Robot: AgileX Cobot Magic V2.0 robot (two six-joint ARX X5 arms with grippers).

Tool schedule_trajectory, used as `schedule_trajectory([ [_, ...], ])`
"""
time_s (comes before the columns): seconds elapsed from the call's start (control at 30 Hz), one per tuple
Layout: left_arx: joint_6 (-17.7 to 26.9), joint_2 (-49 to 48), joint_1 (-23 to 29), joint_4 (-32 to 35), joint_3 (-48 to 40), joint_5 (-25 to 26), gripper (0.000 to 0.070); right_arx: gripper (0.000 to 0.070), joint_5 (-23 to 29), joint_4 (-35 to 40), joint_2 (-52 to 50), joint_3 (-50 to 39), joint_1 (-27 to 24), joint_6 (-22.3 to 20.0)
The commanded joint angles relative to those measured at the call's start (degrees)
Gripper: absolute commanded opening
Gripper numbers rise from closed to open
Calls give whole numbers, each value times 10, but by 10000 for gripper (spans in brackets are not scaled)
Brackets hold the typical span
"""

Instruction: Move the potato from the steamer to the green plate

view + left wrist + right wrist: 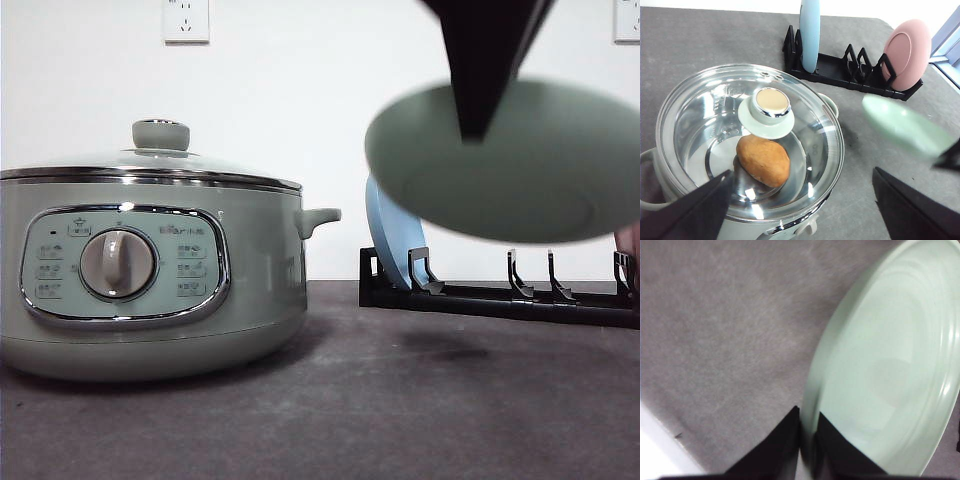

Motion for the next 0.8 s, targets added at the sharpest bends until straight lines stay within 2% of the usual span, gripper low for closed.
schedule_trajectory([
  [0.0, 5, 3, 0, 7, 13, 1, 560, 5, 7, 26, 6, -18, 18, 23],
  [0.2, 4, 3, 0, 7, 13, 1, 560, 5, 7, 101, 6, -100, 47, 33],
  [0.43, 4, 3, 0, 7, 13, 1, 560, 5, 7, 176, 9, -162, 49, 32],
  [0.77, 3, 3, 0, 6, 13, 1, 560, 5, 9, 232, 86, -194, 47, 31],
])
